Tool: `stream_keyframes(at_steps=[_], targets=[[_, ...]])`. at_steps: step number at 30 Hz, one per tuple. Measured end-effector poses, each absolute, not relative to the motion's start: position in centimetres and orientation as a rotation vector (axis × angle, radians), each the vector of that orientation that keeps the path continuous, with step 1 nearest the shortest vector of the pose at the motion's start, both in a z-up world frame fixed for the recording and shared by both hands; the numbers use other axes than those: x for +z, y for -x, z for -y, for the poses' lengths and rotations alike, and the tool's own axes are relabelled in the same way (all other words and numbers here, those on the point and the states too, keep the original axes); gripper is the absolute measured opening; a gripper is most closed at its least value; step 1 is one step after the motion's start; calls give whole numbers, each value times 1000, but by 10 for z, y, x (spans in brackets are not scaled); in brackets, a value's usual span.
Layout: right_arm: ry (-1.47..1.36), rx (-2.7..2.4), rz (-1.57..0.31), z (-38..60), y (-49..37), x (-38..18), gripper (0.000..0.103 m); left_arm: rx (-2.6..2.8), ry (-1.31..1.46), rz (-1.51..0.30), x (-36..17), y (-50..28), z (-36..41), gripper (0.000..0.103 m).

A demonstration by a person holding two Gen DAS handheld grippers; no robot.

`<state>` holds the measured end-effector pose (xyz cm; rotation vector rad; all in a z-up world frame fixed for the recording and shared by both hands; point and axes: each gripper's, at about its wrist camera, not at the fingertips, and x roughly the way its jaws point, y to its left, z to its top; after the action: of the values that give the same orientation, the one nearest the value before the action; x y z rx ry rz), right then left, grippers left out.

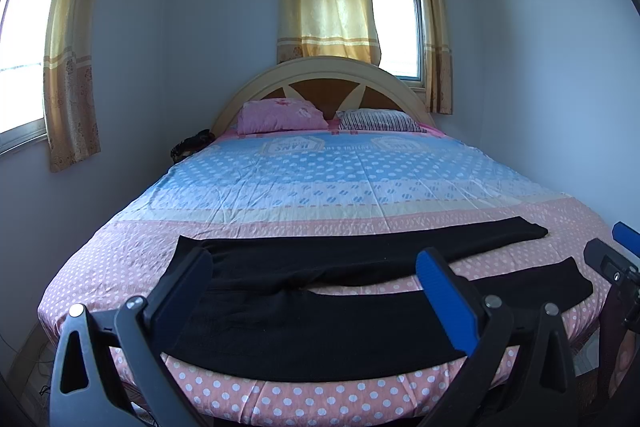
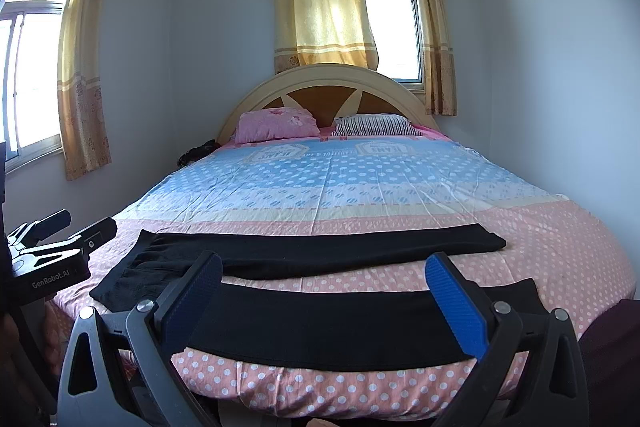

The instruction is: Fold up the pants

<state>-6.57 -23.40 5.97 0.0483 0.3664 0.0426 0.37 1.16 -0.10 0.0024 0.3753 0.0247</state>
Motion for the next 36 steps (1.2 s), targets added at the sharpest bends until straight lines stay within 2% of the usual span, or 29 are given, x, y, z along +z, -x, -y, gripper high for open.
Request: stream_keyframes(at_steps=[11,16,22,30,33,35,36], targets=[[-53,77,-380,234,62,52,102,26,3,-397,-10,-8,-10,103],[-129,170,-423,246,50,40,102,12,56,-475,-29,-32,-31,103],[-151,144,-520,265,21,11,102,174,73,-522,-53,-84,-100,103],[-135,52,-652,312,-27,-34,100,322,83,-685,-95,-171,-204,102],[-90,49,-711,328,-48,-47,88,317,83,-744,-110,-197,-227,96],[-84,44,-754,345,-65,-56,73,294,95,-771,-115,-212,-237,89],[-84,37,-773,354,-74,-59,70,272,93,-783,-118,-219,-242,86]])
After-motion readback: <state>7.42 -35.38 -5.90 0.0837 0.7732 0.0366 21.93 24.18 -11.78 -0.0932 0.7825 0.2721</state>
